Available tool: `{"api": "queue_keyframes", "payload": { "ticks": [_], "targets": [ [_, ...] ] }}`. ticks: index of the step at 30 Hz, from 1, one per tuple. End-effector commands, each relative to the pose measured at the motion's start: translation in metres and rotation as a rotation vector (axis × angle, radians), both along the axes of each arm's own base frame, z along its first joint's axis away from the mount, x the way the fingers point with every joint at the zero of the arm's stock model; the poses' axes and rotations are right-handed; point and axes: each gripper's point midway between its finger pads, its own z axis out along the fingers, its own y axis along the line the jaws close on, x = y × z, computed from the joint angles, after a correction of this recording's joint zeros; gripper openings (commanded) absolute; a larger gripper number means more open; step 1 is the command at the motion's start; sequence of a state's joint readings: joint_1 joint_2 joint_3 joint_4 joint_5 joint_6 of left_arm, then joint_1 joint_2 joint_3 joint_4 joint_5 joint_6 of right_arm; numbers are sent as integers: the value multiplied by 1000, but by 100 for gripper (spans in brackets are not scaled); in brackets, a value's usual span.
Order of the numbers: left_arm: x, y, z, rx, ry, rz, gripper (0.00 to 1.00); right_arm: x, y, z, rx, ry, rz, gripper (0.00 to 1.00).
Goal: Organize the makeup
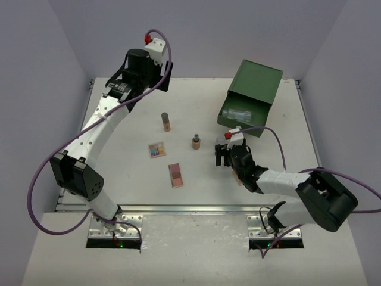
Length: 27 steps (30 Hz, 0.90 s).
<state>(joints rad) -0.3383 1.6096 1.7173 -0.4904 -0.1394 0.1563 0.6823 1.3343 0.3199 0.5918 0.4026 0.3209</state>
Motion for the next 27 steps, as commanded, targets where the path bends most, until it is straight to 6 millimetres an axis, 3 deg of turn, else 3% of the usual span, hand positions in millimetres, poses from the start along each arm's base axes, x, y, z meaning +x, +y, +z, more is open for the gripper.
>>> {"api": "queue_keyframes", "payload": {
  "ticks": [1, 7, 10, 15, 18, 19, 21, 24, 27],
  "targets": [
    [-7, 6, 27, -32, -68, 12, 82, 30, 17, 31, 82, -99, -47, 72],
    [-9, 7, 28, -33, -72, 11, 82, 47, 28, 24, 51, -82, -47, 67],
    [-12, 11, 27, -23, -73, 21, 83, 55, 27, 21, 38, -72, -83, 60],
    [-14, 14, 26, -19, -73, 29, 83, 56, 27, 17, 4, -45, -80, 34],
    [-17, 13, 28, -31, -71, 17, 83, 54, 39, 22, -52, -26, 16, 11],
    [-17, 13, 29, -33, -72, 17, 83, 49, 44, 19, -60, -8, 57, 9],
    [-17, 14, 31, -35, -76, 19, 83, 38, 48, 30, -105, -14, 151, 0],
    [-18, 16, 32, -36, -73, 23, 83, 19, 44, 51, -121, -30, 229, 0],
    [-19, 14, 38, -55, -72, 9, 83, -7, 54, 91, -140, -80, 428, 0]
  ]
}}
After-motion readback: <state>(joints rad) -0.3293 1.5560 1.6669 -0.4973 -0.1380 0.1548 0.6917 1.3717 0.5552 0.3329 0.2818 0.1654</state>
